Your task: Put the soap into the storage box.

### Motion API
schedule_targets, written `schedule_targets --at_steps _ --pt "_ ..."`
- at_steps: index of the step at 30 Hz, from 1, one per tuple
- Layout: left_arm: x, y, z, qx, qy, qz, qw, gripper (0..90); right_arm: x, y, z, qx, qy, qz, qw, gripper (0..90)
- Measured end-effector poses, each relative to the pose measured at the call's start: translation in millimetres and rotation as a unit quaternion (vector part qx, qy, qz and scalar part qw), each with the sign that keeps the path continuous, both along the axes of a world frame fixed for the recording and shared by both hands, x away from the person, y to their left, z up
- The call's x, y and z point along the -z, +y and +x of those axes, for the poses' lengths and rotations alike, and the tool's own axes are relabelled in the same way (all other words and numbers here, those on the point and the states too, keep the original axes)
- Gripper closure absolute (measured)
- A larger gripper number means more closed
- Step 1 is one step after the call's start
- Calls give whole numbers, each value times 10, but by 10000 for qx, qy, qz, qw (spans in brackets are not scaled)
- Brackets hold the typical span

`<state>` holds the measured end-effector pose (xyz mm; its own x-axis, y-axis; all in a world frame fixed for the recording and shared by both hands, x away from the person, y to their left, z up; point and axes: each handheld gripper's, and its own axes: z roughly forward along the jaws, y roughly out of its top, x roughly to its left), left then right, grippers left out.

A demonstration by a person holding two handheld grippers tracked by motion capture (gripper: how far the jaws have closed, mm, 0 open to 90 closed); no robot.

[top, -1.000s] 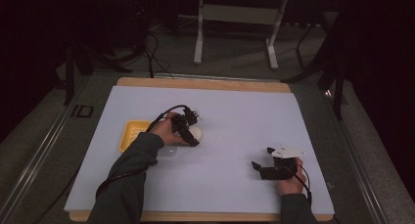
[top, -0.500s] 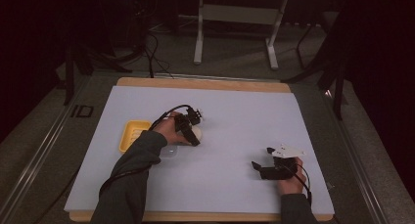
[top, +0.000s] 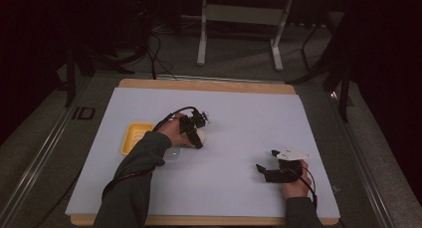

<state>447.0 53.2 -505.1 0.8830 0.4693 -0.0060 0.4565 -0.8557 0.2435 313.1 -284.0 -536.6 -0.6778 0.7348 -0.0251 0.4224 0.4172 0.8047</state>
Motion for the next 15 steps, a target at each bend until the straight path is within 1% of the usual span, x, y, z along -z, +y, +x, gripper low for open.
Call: schedule_targets --at_steps 1,4,8,15 --pt "-5 -18 -1 19 10 76 10000 252 0 -1 0 1 0 2 10000 149" --pt "-7 -32 -2 27 33 118 9999 252 0 -2 1 6 -5 8 10000 149" --pt "-14 -45 -10 100 79 202 9997 253 0 -3 2 4 -5 10 10000 149" --pt "-13 -30 -47 155 69 163 9997 255 0 -3 2 9 -4 14 10000 149"
